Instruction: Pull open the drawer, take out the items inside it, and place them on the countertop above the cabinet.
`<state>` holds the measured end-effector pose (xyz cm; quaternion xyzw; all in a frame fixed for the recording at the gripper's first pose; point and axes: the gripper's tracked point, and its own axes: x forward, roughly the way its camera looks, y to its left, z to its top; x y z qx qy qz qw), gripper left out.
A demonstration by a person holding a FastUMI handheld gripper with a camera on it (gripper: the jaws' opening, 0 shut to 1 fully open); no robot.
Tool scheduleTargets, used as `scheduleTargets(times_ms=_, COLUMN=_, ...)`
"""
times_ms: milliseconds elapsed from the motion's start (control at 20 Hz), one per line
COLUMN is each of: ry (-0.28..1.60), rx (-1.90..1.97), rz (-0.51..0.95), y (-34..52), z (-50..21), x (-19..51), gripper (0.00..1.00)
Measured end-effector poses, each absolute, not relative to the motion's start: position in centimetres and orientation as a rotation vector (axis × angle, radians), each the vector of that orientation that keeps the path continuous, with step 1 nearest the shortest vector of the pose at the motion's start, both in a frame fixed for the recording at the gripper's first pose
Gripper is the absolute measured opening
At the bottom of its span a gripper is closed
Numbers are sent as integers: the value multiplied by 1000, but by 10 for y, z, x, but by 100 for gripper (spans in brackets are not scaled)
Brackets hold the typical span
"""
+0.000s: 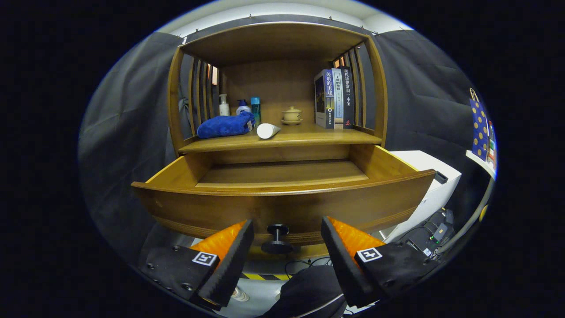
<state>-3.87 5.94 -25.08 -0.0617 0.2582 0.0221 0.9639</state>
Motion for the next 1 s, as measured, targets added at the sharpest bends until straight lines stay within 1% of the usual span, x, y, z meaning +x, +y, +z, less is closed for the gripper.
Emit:
scheduleTargets(times_ms=400, ry=549, rx=-155, rz=38, y=60, z=-266, x=-25, gripper=99)
scheduleTargets(times_ms=1000, ry=517, rx=-201, rz=57, y=68, z=-274, x=72, gripper=99)
